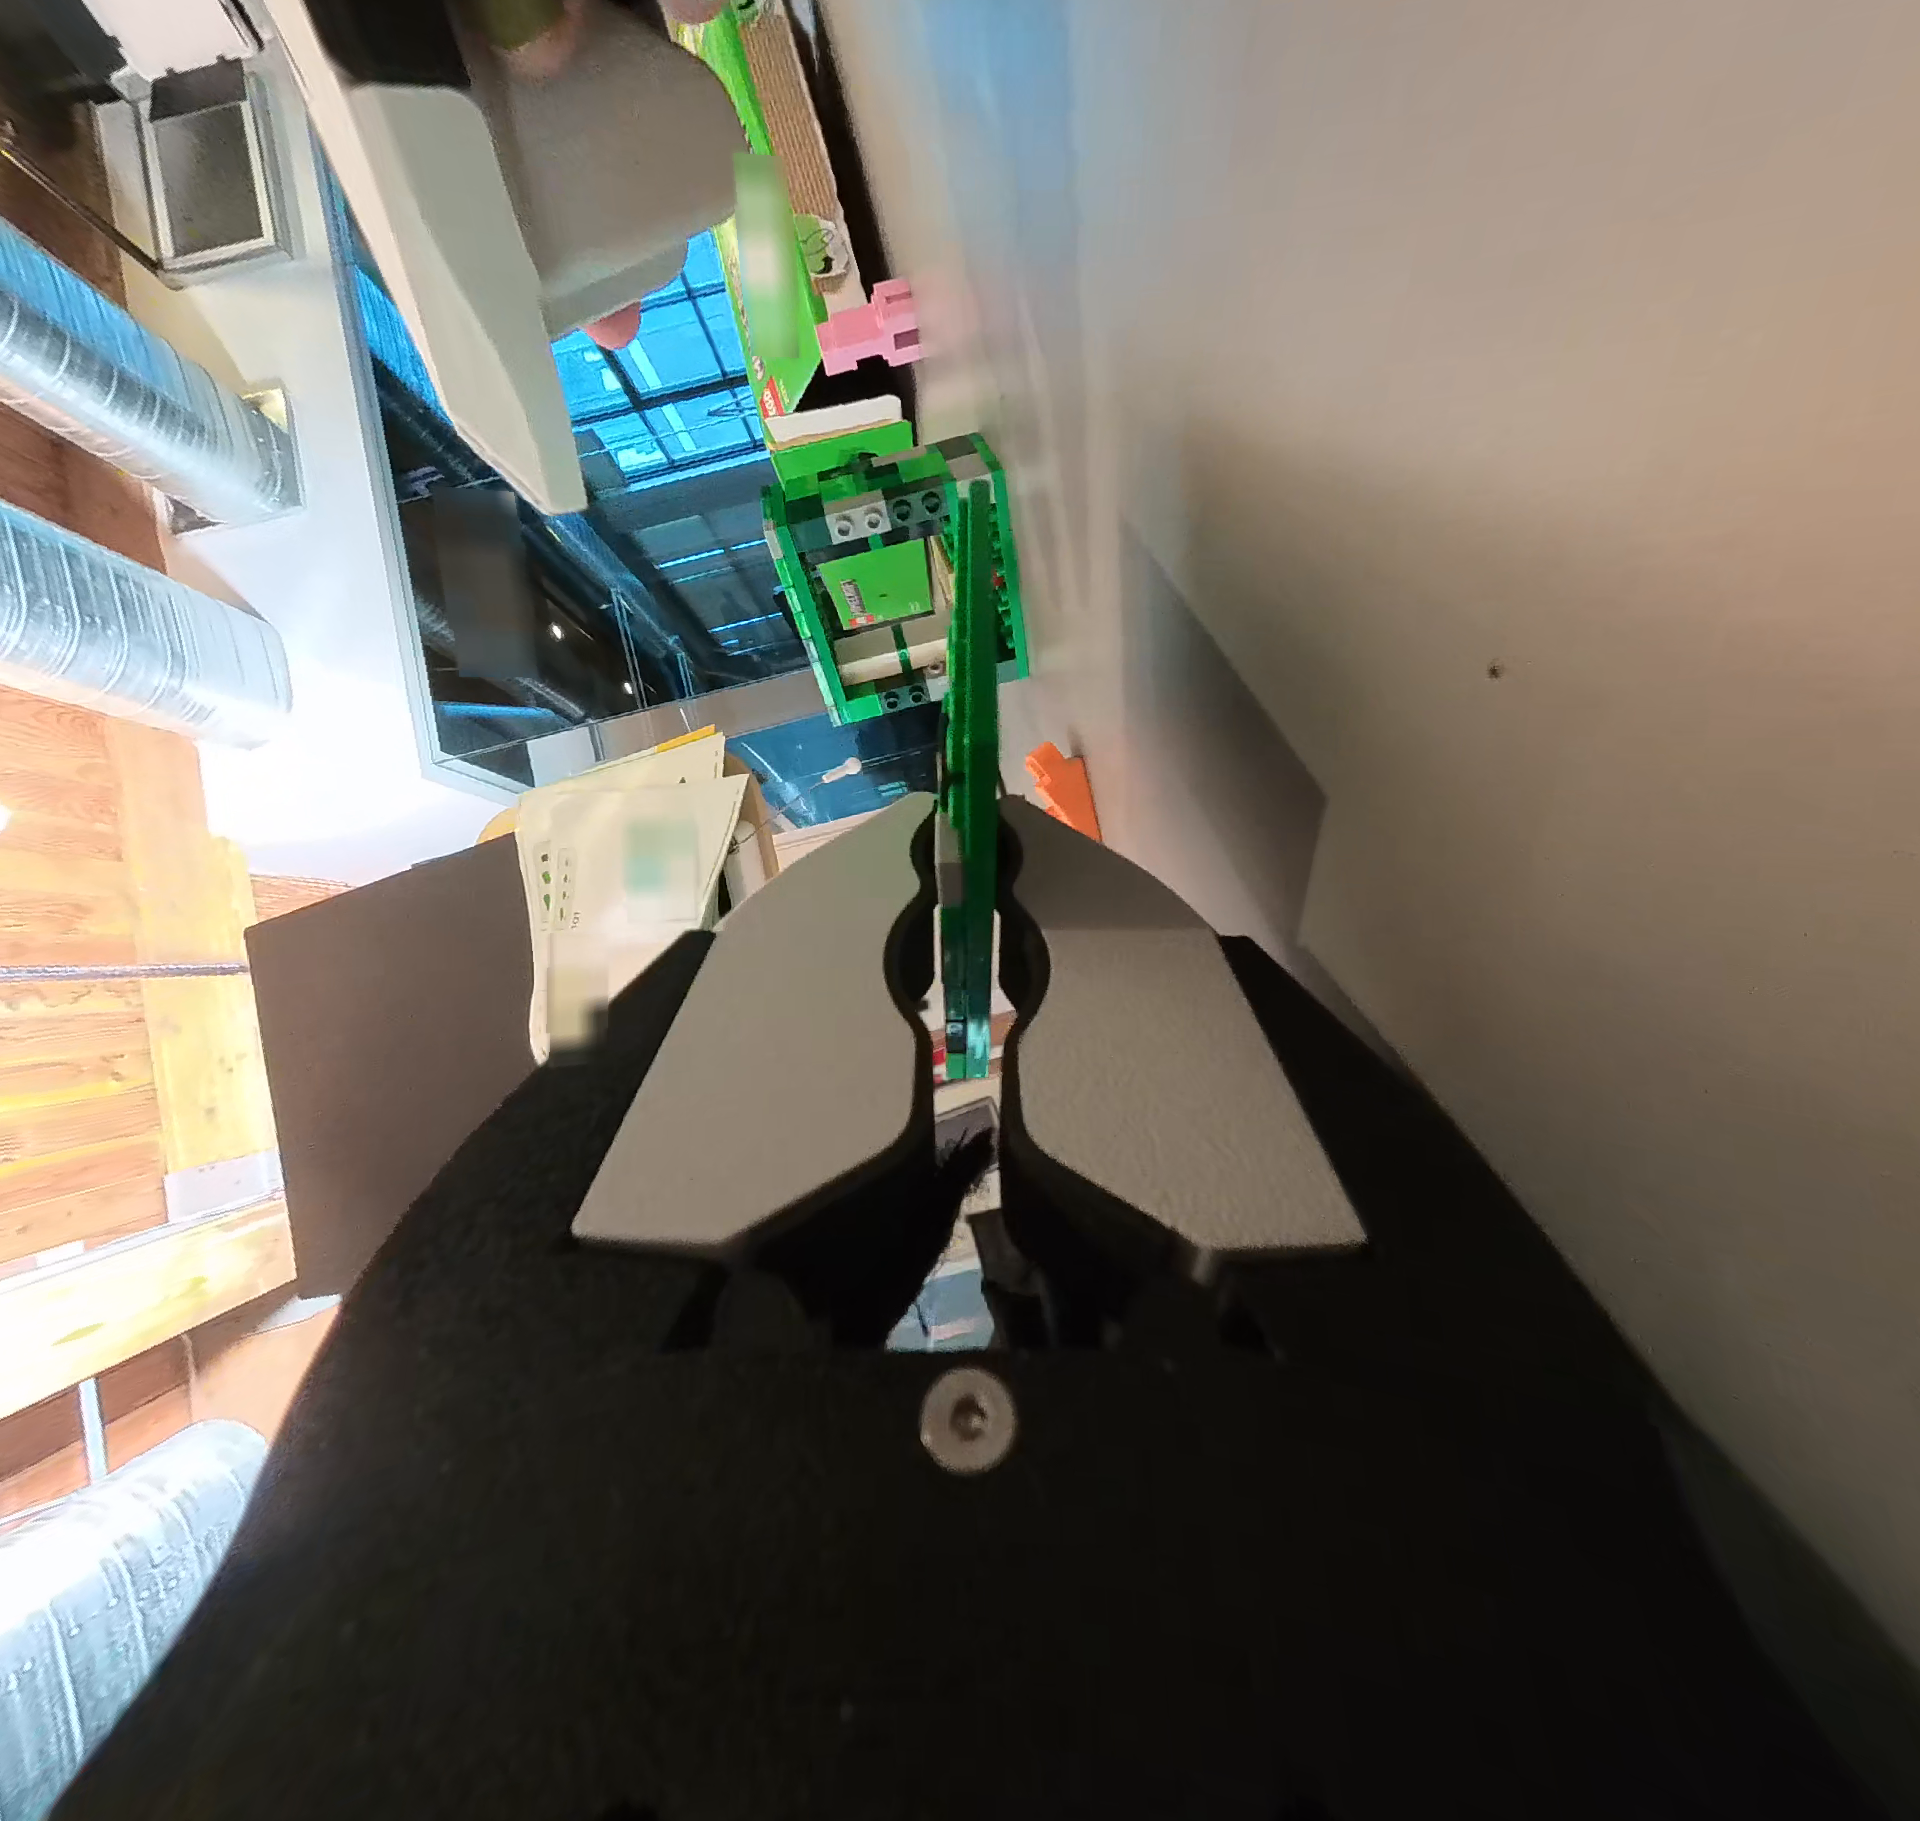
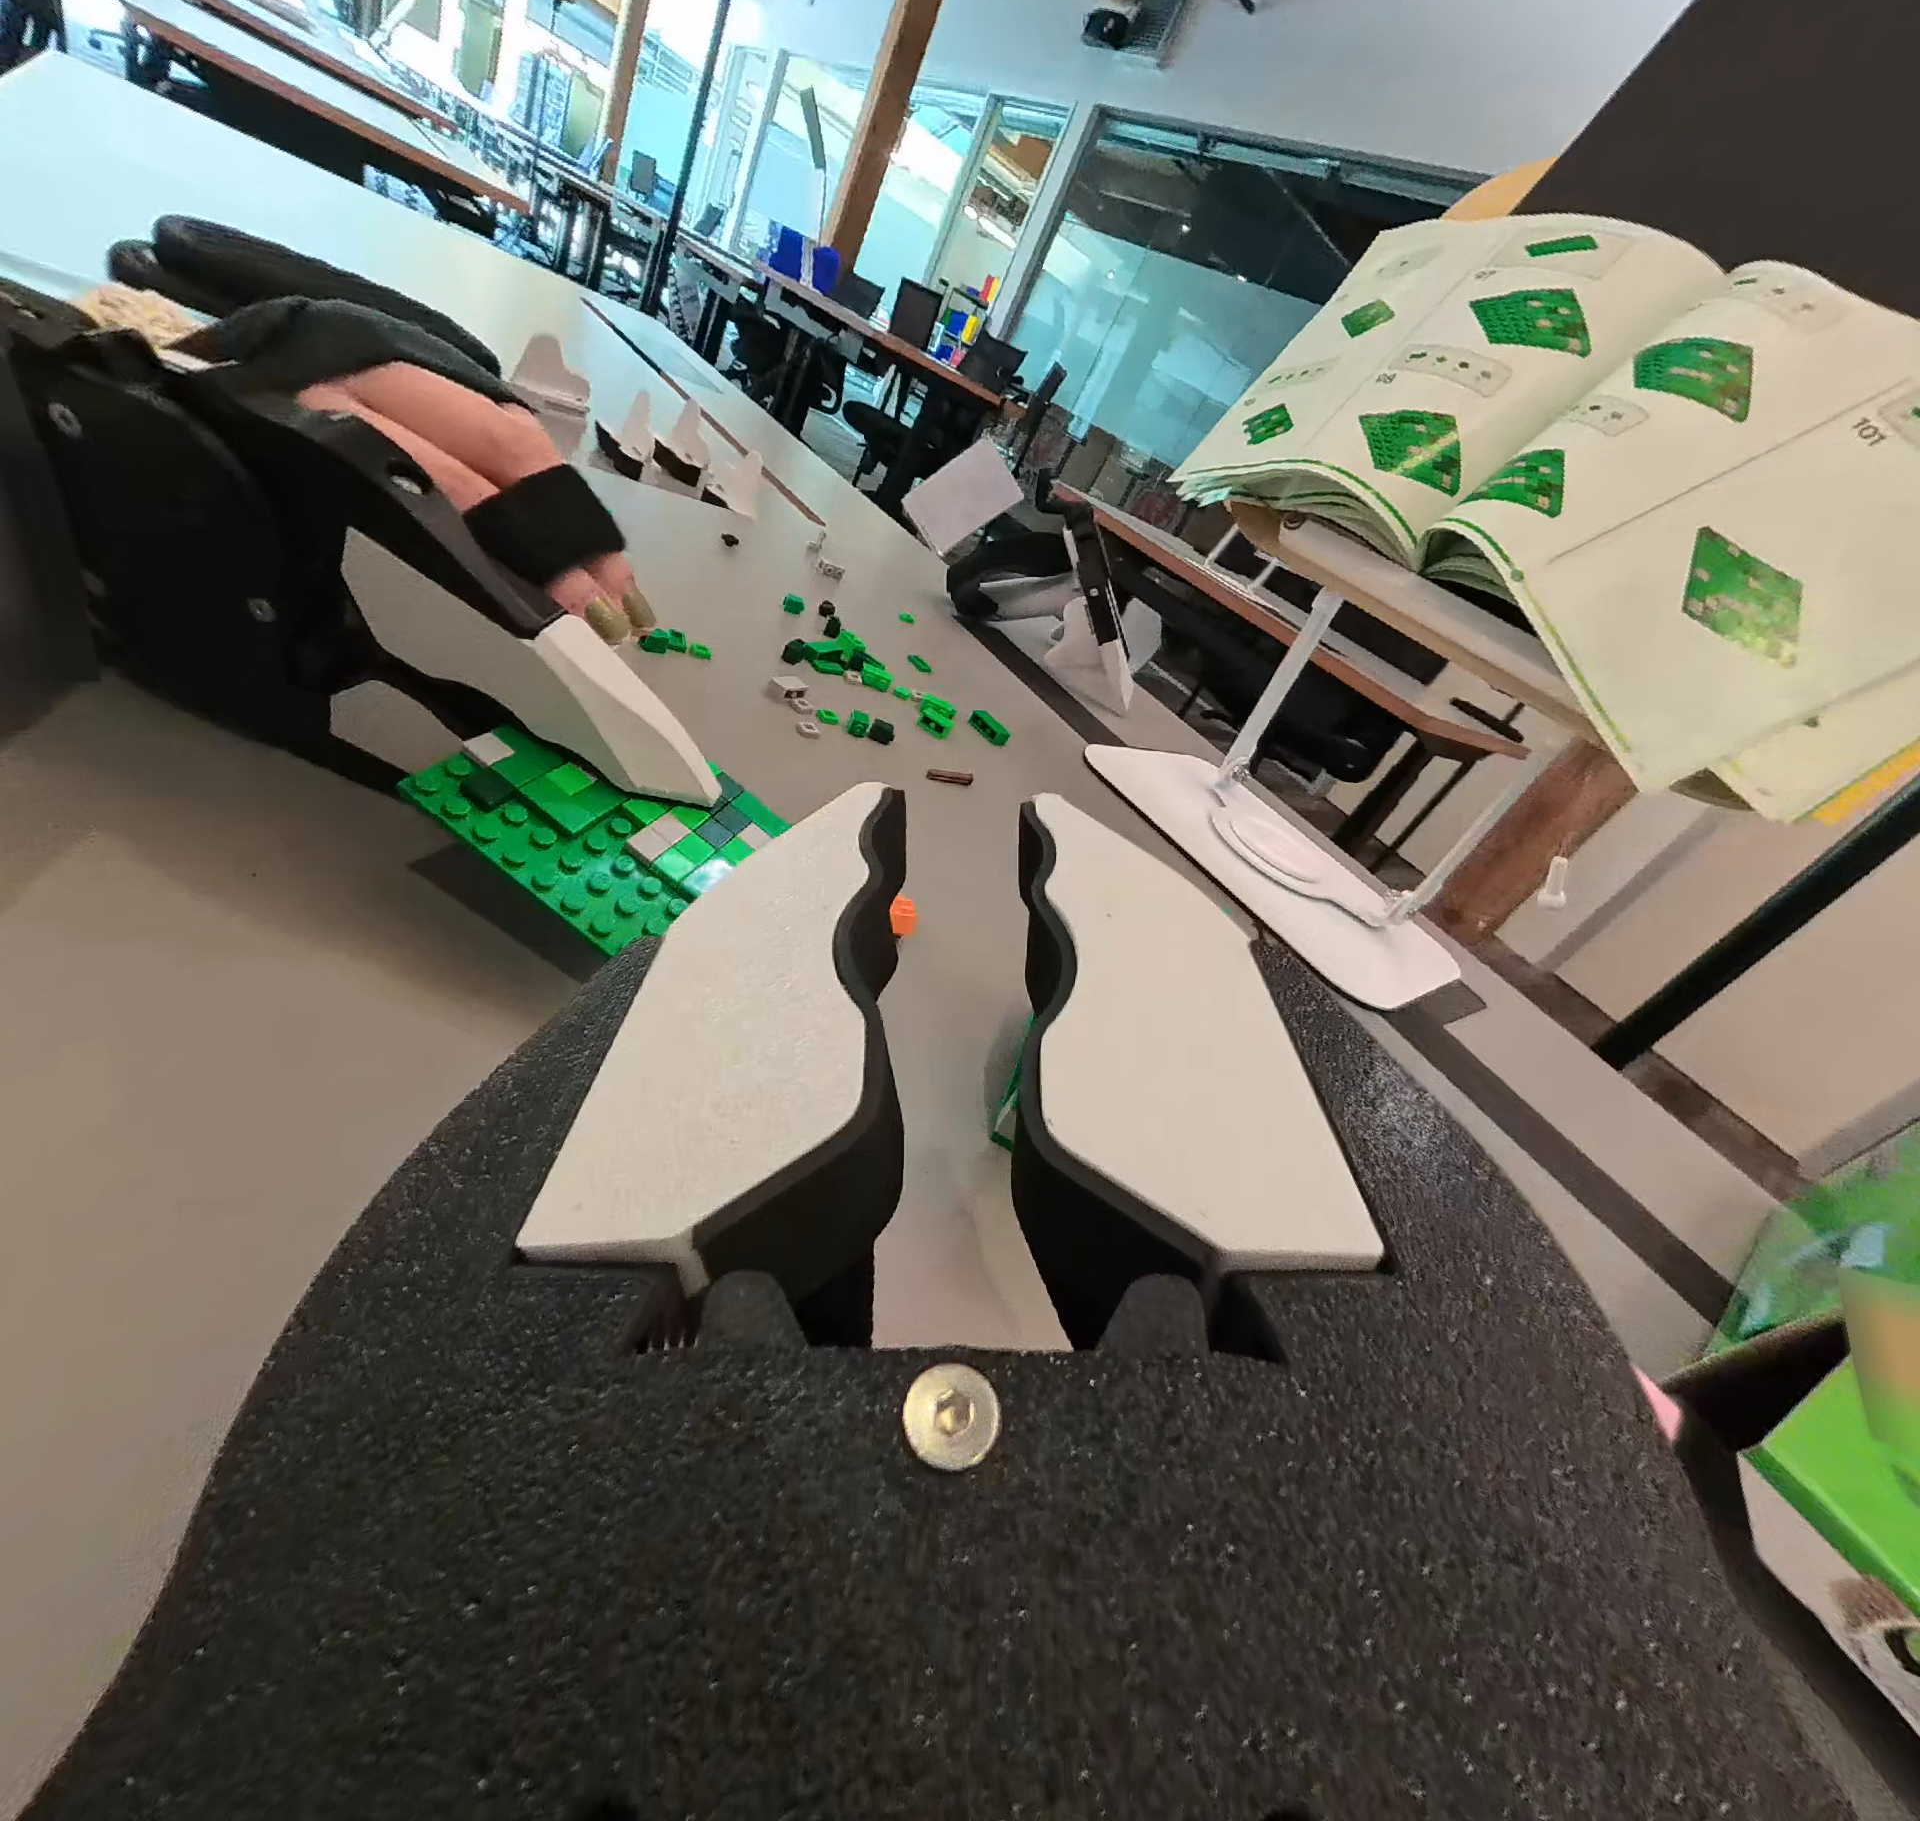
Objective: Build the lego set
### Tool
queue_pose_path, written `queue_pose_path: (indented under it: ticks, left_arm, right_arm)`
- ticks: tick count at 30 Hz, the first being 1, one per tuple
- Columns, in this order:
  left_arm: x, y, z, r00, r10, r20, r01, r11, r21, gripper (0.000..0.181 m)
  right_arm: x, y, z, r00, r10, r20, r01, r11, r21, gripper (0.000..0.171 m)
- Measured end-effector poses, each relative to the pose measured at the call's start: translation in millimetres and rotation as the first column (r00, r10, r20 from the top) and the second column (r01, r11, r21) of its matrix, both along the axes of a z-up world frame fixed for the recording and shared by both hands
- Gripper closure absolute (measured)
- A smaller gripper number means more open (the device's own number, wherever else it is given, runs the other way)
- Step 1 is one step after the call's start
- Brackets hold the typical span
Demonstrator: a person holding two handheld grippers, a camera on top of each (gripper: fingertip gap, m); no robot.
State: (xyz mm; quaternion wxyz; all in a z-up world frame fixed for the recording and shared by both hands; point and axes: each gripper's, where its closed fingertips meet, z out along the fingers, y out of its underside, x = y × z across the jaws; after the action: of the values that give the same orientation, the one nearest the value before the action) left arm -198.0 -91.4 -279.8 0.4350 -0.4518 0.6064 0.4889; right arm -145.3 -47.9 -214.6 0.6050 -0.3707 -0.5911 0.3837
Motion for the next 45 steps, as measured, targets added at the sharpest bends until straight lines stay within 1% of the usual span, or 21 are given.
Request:
queue_pose_path:
  ticks: [10,35,38,45]
  left_arm:
    - [2,0,2,1.0,-0.018,-0.011,0.018,1.0,0.007,0.176]
    - [3,-1,5,1.0,-0.026,-0.01,0.026,1.0,0.012,0.175]
    - [2,-1,7,1.0,-0.027,0.007,0.027,0.999,0.028,0.175]
    - [-5,-3,26,0.996,-0.026,0.088,0.016,0.994,0.11,0.175]
  right_arm:
    - [-1,-2,-2,1.0,0.007,0.008,-0.007,1.0,0.015,0.152]
    - [-1,0,-1,1.0,0.008,0.006,-0.008,1.0,-0.007,0.152]
    - [-1,0,-1,1.0,0.007,0.006,-0.007,1.0,-0.007,0.152]
    - [-1,0,-1,1.0,0.007,0.006,-0.007,1.0,-0.005,0.153]
